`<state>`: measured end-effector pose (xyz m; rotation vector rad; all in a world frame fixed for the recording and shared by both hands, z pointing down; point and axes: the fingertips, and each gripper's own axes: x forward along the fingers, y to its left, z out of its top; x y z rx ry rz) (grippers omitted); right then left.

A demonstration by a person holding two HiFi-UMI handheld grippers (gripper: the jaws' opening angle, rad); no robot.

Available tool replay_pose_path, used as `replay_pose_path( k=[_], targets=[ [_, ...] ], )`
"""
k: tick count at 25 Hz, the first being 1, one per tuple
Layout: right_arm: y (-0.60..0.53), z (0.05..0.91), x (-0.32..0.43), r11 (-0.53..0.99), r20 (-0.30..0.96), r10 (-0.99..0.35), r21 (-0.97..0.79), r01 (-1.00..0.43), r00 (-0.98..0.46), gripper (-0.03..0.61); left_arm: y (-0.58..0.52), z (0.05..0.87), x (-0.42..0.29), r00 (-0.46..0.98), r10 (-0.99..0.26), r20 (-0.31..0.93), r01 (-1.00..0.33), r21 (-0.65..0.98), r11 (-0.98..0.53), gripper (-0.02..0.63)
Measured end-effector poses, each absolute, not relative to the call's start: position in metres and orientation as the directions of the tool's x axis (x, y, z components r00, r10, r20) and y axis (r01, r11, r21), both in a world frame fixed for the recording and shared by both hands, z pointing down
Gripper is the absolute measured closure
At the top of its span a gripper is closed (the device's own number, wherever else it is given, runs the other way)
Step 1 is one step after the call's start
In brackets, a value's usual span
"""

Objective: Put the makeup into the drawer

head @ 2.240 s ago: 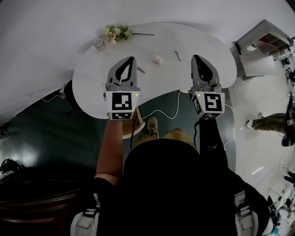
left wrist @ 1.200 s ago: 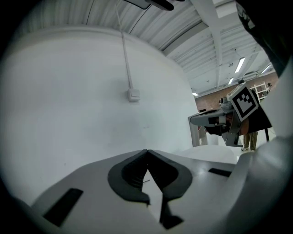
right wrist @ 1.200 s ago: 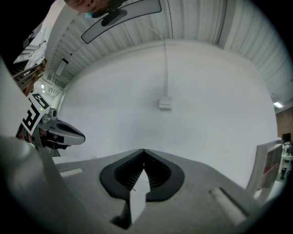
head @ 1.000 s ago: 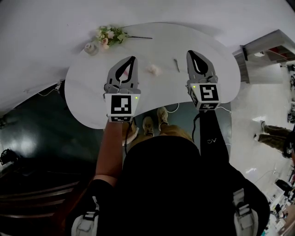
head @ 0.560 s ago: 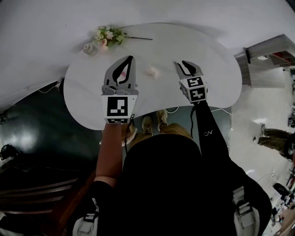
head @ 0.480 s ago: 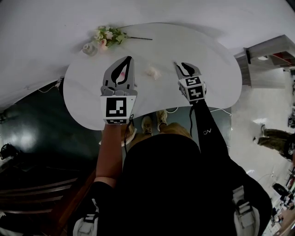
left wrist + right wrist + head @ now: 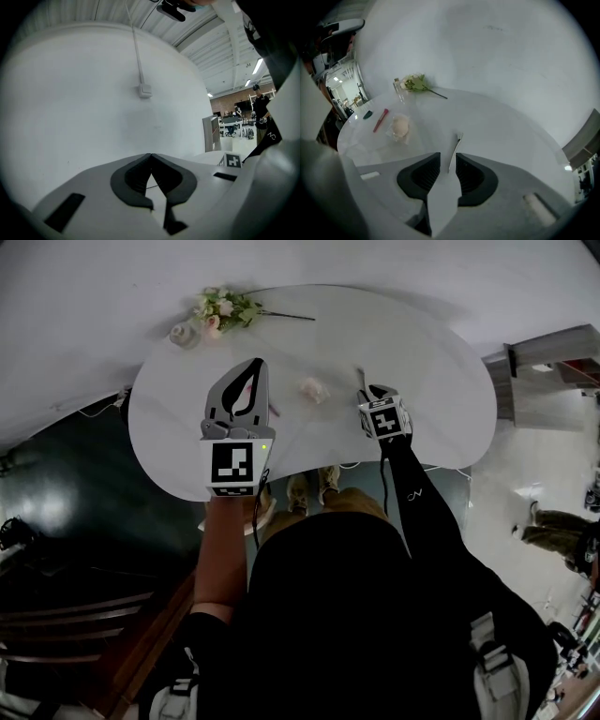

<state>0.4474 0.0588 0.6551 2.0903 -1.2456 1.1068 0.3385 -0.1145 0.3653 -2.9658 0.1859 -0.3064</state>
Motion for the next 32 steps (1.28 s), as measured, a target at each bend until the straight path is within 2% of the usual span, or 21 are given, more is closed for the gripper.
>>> replay_pose_path(
  k=[5,6,10,14,23,32],
  targets=[
    [0.064,0.672,0.448,-0.526,0.858,-0.447,-0.023,-0.85,0.253,0.5,-0.118,0.37,0.332,0.967,-0.155,0.205,-0.121,-0.168,-0.978,0.604],
    [0.061,0.67,0.447,-0.518,0.857,-0.45,-0.021,-0.855,0.251,0.565,-0.119,0.37,0.331,0.966,-0.159,0.206,-0.125,-0.169,-0.978,0.604],
    [0.058,0.667,0.441,-0.487,0.844,-0.472,-0.011,-0.874,0.253,0.568,-0.122,0.371,0.328,0.965,-0.163,0.207,-0.131,-0.16,-0.978,0.604],
    [0.059,0.641,0.449,-0.514,0.79,-0.514,0.028,-0.857,0.334,0.567,-0.124,0.37,0.33,0.968,-0.152,0.199,-0.123,-0.151,-0.981,0.604],
    [0.044,0.494,0.472,-0.59,0.486,-0.683,0.071,-0.804,0.544,0.568,-0.119,0.357,0.341,0.98,-0.105,0.166,-0.08,-0.15,-0.986,0.604],
    [0.08,0.377,0.472,-0.682,0.141,-0.71,0.106,-0.723,0.69,0.568,-0.107,0.34,0.359,0.99,-0.06,0.127,-0.039,-0.161,-0.986,0.604]
  ],
)
